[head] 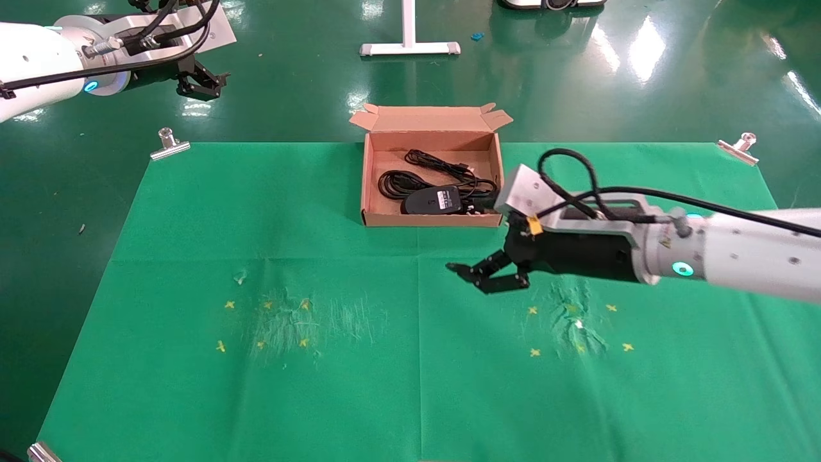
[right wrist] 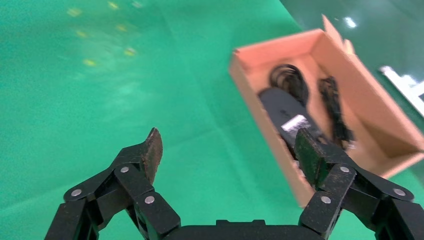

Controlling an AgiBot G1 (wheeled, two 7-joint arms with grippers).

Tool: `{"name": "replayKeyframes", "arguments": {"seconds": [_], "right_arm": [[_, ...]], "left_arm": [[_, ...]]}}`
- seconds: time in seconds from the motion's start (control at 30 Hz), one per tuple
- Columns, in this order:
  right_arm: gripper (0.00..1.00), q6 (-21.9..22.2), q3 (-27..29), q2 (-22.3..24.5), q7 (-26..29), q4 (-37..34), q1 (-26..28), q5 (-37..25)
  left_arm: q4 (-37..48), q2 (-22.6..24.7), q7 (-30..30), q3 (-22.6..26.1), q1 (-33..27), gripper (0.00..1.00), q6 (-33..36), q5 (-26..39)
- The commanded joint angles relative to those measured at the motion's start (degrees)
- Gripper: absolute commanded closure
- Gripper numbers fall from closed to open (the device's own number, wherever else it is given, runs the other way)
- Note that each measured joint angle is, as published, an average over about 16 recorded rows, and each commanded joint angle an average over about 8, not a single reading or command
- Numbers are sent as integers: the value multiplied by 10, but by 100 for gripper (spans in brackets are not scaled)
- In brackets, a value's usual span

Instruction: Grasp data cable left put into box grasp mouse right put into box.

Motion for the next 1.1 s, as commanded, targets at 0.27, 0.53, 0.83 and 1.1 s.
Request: {"name": "replayKeyframes", "arguments": {"seconds": [0.27, 0.53, 0.83, 1.1], "right_arm": [[0, -55, 31, 46, -24, 13, -33, 124], [0, -103, 58, 87, -44, 24, -62, 234], [0, -157, 89, 134, -68, 37, -96, 357], [0, -201, 114, 171, -87, 47, -122, 457]], "left_arm": [[0, 0, 0, 0, 0, 0, 0, 0], [-10, -7, 1, -12, 11, 0, 15, -19], [-63, -44, 9, -75, 73, 0, 96, -121], [-114, -79, 16, -135, 132, 0, 173, -220]]}}
